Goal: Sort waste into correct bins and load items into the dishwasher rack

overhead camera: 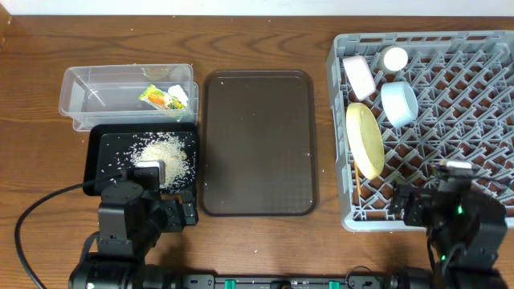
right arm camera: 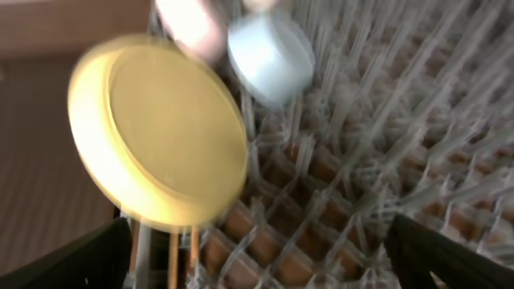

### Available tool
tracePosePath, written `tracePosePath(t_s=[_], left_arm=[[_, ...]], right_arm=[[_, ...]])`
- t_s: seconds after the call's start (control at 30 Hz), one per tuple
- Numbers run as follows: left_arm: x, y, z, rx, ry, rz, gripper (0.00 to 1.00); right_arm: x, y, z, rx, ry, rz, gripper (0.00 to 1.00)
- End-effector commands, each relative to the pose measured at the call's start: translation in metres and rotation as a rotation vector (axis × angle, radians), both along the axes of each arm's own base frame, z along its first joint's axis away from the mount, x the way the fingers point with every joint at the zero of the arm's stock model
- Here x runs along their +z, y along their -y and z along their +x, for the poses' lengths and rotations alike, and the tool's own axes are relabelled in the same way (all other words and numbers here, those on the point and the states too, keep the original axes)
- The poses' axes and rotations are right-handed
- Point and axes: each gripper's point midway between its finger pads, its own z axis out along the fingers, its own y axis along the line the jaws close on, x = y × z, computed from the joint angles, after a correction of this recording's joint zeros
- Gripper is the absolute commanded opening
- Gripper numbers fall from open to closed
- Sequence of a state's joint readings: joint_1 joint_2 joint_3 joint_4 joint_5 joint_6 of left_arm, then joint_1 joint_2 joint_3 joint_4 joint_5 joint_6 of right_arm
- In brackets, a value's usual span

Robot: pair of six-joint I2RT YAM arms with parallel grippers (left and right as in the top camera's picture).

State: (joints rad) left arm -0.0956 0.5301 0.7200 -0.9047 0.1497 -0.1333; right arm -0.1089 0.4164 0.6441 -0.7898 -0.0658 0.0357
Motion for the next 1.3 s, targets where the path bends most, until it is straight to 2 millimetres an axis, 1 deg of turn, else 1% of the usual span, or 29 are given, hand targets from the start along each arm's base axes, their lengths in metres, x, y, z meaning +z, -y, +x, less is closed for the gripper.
tracePosePath(t_s=[0.0,0.2,0.33,0.43,0.57,0.63,1.27], left_arm=[[-0.001,-0.002,0.0,0.007,0.002,0.009,0.98],[-0.001,-0.002,0.0,0.007,0.002,0.009,0.98],[-0.001,-0.002,0.0,0.007,0.002,0.009,0.98],[-0.001,-0.002,0.0,0.007,0.002,0.009,0.98],[-0.001,-0.002,0.0,0.007,0.002,0.009,0.98],[-0.001,-0.002,0.0,0.007,0.002,0.009,0.98],[-0.001,-0.002,0.0,0.007,0.002,0.009,0.98]], right_arm=[[-0.008,0.001,0.002,-0.001,0.092,-0.039,0.99],[-0.019,-0.004,0.014,0.024,0.291,-0.054,0.99],[-0.023,-0.006,0.022,0.033,0.392,-0.058,0.99],[-0.033,-0.006,0.027,0.032,0.436,-0.061,0.99],[-0.047,-0.006,0.033,0.032,0.465,-0.062,0.99],[-0.045,-0.006,0.035,0.03,0.493,-0.064,0.99],[-0.045,-0.006,0.035,0.032,0.489,-0.064,0.99]])
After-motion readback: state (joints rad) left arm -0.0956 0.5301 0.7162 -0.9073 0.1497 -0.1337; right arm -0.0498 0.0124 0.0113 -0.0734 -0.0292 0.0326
